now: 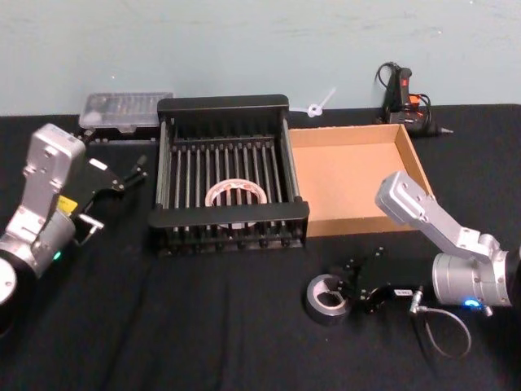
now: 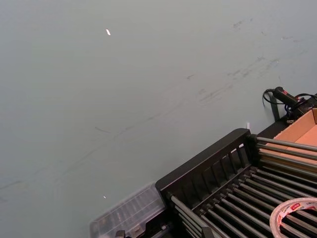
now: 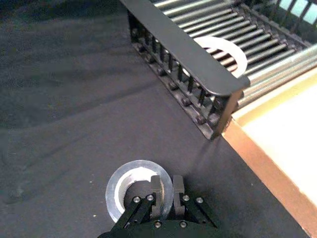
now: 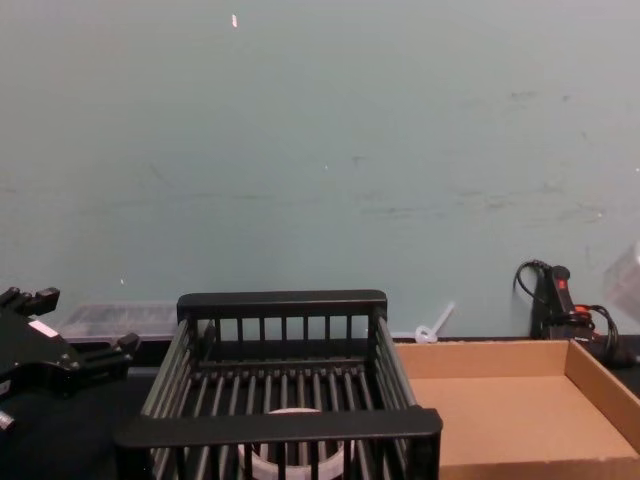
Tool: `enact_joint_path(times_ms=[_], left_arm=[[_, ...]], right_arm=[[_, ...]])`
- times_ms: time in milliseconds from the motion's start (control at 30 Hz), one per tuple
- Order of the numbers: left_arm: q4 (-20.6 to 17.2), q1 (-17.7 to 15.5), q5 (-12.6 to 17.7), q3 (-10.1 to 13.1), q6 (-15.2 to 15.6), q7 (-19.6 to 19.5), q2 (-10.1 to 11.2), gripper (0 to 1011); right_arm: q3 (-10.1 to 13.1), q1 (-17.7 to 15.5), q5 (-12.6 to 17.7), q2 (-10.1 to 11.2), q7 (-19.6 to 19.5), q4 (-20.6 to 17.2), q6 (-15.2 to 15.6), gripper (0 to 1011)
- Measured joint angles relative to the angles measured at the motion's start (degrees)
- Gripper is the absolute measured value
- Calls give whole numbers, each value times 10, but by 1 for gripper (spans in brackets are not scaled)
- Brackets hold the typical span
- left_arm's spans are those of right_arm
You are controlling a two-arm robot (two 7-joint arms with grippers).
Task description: Pick up the white tape and place it into the black box , Pick up the silver tape and place it into the brown box.
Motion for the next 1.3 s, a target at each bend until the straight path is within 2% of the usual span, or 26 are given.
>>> enact_joint_path(times_ms=[300, 533, 667, 800, 900, 1300], left_arm=[[0, 0, 0, 0, 0, 0, 0, 1001], [0, 0, 0, 0, 0, 0, 0, 1001], [0, 0, 0, 0, 0, 0, 0, 1001], [0, 0, 0, 0, 0, 0, 0, 1001], [0, 0, 0, 0, 0, 0, 0, 1001], [0, 0, 0, 0, 0, 0, 0, 1001]], right_arm=[[18, -8, 12, 9, -7, -22, -20, 156], [44, -9, 16, 4, -42, -24, -30, 156], [65, -7, 16, -7, -70, -19, -30, 156], [74, -4, 13, -15, -90, -13, -24, 156], [86, 5, 4, -31, -113, 2, -12, 156], [98, 48, -28, -79, -144, 75, 2, 156]])
